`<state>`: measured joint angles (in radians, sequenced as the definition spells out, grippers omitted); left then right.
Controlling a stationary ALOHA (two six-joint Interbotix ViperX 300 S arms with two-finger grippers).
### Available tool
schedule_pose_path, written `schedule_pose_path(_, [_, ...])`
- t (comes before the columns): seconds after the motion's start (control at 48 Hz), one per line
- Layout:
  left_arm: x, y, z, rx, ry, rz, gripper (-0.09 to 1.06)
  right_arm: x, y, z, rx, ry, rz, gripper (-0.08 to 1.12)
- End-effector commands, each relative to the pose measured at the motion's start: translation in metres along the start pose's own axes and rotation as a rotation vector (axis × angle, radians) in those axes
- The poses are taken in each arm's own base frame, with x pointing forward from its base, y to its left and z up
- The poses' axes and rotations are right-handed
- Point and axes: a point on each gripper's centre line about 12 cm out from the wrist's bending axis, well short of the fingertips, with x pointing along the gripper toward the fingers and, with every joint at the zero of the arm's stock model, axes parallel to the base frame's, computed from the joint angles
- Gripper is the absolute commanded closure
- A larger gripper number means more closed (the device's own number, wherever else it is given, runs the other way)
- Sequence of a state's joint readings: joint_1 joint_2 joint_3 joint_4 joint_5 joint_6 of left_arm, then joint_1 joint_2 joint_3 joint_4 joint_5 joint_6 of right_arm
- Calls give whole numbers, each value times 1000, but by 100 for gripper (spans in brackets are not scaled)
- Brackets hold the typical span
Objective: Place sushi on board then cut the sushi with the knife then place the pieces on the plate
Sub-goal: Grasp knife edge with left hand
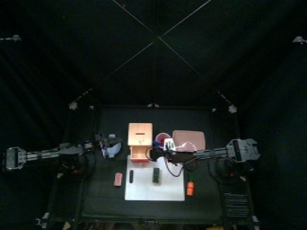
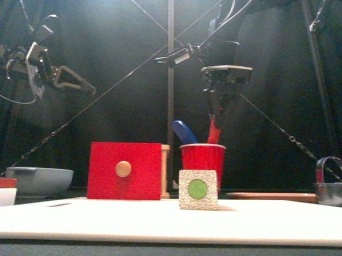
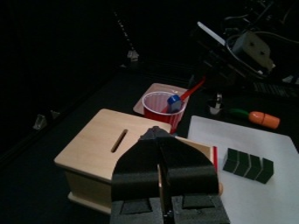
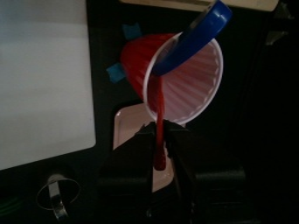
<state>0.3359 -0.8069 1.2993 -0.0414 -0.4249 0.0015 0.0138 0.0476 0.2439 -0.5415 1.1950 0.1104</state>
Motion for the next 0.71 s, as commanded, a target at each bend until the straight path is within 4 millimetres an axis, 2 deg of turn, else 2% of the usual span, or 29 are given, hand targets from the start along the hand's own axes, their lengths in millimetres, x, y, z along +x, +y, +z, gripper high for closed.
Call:
schedule_pose_path(0.021, [2, 1, 6, -2, -20, 5, 89, -11, -9, 3, 24, -33, -11, 63])
schedule_pose_path(0.146, [2, 1, 6, -2, -22, 5, 89, -16, -15, 1, 30, -38, -31, 64])
schedule_pose_path(0.271, [2, 1, 6, -2, -22, 5, 89, -36, -31, -2, 52, -51, -77, 64])
schedule_pose_path(0.375, [2, 2, 6, -1, -20, 11, 89, -61, -44, -10, 89, -80, -95, 64])
schedule_pose_path(0.604, [1, 4, 3, -3, -13, 22, 89, -112, -62, -43, 245, -211, -60, 64])
schedule_pose_path(0.708, [1, 4, 2, -3, -7, 22, 89, -132, -63, -61, 330, -313, -35, 64])
